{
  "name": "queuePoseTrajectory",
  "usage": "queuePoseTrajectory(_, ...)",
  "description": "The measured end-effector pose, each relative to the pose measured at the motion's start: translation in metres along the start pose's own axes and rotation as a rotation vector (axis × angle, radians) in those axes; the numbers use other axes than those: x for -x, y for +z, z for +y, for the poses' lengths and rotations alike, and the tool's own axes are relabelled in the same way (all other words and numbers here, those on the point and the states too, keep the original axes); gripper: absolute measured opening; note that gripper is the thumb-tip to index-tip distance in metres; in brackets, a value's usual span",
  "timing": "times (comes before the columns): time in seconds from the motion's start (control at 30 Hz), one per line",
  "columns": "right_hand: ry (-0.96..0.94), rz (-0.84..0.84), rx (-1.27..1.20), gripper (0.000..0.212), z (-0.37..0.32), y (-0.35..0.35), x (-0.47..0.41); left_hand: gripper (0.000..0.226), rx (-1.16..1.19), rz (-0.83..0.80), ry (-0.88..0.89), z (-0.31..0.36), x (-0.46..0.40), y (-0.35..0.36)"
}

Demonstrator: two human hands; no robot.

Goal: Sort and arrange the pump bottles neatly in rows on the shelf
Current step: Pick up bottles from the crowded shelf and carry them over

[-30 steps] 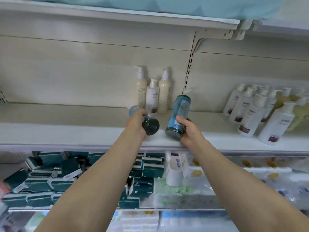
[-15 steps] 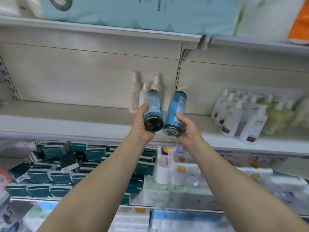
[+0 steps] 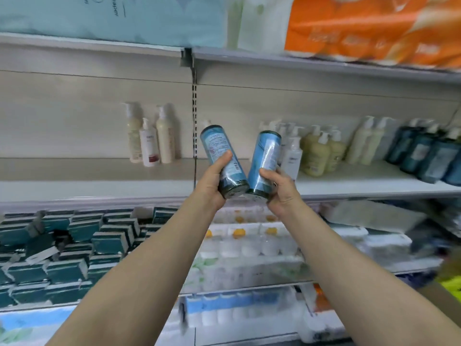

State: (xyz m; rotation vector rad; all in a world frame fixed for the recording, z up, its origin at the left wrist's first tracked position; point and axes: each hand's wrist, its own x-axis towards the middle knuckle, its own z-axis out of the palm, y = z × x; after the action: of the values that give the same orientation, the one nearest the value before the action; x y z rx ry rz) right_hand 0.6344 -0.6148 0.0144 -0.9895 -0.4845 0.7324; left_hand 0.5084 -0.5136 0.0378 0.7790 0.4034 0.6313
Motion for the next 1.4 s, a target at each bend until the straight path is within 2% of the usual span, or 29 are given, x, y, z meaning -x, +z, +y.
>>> queuePoseTrajectory(0.1,-0.022,0.041,-0.005,0.054,-0.023,-0.041,0.015,0.028,-0.039,-0.066,-0.013,-0.032,-0.005,0.033)
queuePoseTrajectory(0.33,-0.102,0.171,0.043,0.059,-0.073,-0.137,0.045,0.061,-0.083,-0.16,-0.023,-0.109,-0.015,0.111)
queuePoseTrajectory(0.43,-0.131,0.241,0.059,0.067,-0.085,-0.173,0.053,0.06,-0.105,-0.194,-0.058,-0.138,-0.02,0.136)
queuePoseTrajectory(0.53,-0.146,0.286,0.048,0.062,-0.097,-0.208,0.054,0.057,-0.148,-0.236,-0.086,-0.161,-0.03,0.162)
queuePoseTrajectory(0.63,-0.173,0.329,0.035,0.067,-0.104,-0.238,0.048,0.063,-0.199,-0.304,-0.114,-0.183,-0.048,0.184)
queuePoseTrajectory(0.73,-0.187,0.377,0.053,0.066,-0.114,-0.268,0.037,0.052,-0.232,-0.341,-0.137,-0.203,-0.071,0.205)
queuePoseTrajectory(0.9,-0.228,0.446,0.114,0.062,-0.138,-0.314,0.011,0.055,-0.218,-0.379,-0.196,-0.234,-0.116,0.244)
queuePoseTrajectory(1.0,-0.255,0.473,0.127,0.061,-0.159,-0.341,-0.013,0.049,-0.195,-0.417,-0.227,-0.248,-0.145,0.273)
queuePoseTrajectory(1.4,-0.317,0.568,0.136,0.076,-0.212,-0.412,-0.107,0.057,-0.266,-0.403,-0.199,-0.29,-0.258,0.351)
